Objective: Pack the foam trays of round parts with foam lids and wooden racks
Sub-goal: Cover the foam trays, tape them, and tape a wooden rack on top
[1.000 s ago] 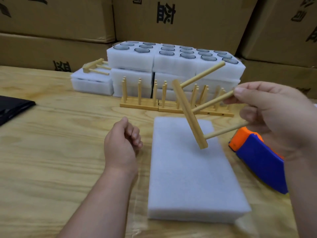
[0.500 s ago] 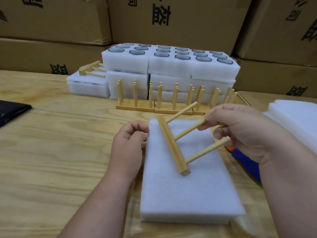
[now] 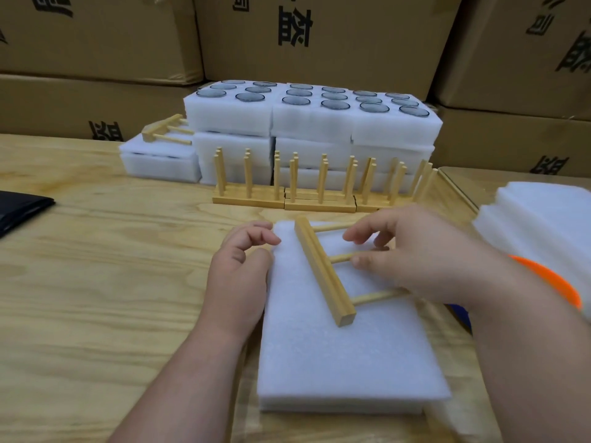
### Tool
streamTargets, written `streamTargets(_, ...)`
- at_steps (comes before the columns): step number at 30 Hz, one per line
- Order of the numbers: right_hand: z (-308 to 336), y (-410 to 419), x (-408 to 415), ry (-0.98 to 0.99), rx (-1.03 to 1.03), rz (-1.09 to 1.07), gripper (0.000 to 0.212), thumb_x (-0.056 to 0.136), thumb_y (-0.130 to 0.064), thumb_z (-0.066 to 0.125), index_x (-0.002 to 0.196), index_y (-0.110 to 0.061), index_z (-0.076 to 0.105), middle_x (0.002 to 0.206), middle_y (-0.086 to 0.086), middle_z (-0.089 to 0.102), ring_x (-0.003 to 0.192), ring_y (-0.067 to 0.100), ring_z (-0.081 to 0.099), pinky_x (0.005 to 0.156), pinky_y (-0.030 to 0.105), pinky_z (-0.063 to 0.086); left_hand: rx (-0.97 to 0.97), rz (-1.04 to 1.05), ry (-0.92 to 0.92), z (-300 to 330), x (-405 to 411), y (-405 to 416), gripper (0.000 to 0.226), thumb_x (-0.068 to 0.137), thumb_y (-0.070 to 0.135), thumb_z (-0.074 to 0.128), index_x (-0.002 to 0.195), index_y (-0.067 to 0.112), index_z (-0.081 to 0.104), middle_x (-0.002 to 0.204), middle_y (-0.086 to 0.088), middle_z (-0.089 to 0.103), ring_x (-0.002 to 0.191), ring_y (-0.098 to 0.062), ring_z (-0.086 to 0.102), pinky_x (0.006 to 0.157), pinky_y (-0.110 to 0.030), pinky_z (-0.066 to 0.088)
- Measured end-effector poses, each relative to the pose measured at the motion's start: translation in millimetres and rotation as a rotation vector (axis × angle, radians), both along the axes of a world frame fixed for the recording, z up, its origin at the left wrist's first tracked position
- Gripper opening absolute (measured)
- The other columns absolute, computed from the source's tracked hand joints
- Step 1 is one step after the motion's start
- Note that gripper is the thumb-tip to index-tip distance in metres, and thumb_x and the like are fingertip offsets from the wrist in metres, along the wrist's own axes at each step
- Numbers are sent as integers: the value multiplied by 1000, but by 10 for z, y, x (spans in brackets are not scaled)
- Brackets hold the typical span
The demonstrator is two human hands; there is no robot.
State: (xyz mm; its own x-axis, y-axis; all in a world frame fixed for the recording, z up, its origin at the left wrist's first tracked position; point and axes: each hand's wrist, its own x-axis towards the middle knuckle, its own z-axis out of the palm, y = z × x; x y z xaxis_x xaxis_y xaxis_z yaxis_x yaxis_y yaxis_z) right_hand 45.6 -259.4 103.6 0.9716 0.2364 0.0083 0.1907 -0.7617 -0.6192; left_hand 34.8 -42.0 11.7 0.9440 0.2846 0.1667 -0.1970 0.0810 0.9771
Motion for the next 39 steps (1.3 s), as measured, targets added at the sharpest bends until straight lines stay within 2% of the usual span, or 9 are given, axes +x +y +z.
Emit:
streamTargets(3,-42,101,4,-55,-82,80,13,89,-34,77,96,-43,71,104,-22,60,92,-5,57,76,22,53,47,-32,-31,21,-21,-10,30,68,11,46,76,27,70,119,20,67,118,-11,60,82,-37,46)
streamTargets(5,-46,145,6,-91,-73,94,10,91,-30,75,90,-40,72,101,-18,62,93,-2,58,83,27,52,55,-38,-46,34,-39,-17,30,67,11,46,74,27,70,120,21,67,116,-7,60,77,-33,44)
streamTargets(11,25,139,-50,-153,-23,120,10,91,-30,74,84,-36,72,92,-17,63,87,-2,59,75,22,50,53,-24,-56,70,-65,-38,28,67,12,46,71,26,69,118,19,68,115,-3,59,84,-33,46)
streamTargets(21,39,193,-76,-64,-55,135,7,89,-37,75,83,-36,74,83,-11,71,80,6,66,76,34,57,61,-6,-58,48,-46,-27,26,66,11,46,70,24,68,116,17,68,115,-2,59,91,-36,48)
streamTargets(25,70,29,-10,-154,60,19,13,88,-45,70,80,-35,73,79,-23,68,69,-4,62,57,19,50,39,-2,-66,28,-34,-15,27,67,10,46,71,25,68,114,16,68,113,-4,60,89,-35,48)
streamTargets(29,-169,11,182,-228,347,-169,16,87,-56,66,93,-42,70,88,-43,61,80,-18,57,63,21,42,-29,-8,-48,3,-15,-6,34,69,10,48,82,29,71,115,15,70,112,-5,64,87,-33,53)
streamTargets(32,-396,58,354,115,831,-259,37,78,-64,63,106,-42,73,104,-29,72,95,-8,68,83,33,54,-108,-50,-28,-8,16,13,46,70,9,48,106,26,72,120,15,72,113,2,64,83,-22,54)
streamTargets(36,-674,-41,450,344,1124,-197,41,80,-40,66,121,-38,73,118,-13,74,105,15,74,79,40,62,-154,-128,25,11,46,29,58,69,10,48,123,26,66,132,13,67,128,1,56,104,-30,46)
streamTargets(39,-771,-77,438,372,1174,-161,50,75,-25,61,121,-38,73,126,-8,69,104,21,74,73,40,63,-164,-249,69,10,27,6,60,71,11,48,127,31,61,125,19,70,117,0,64,86,-19,54)
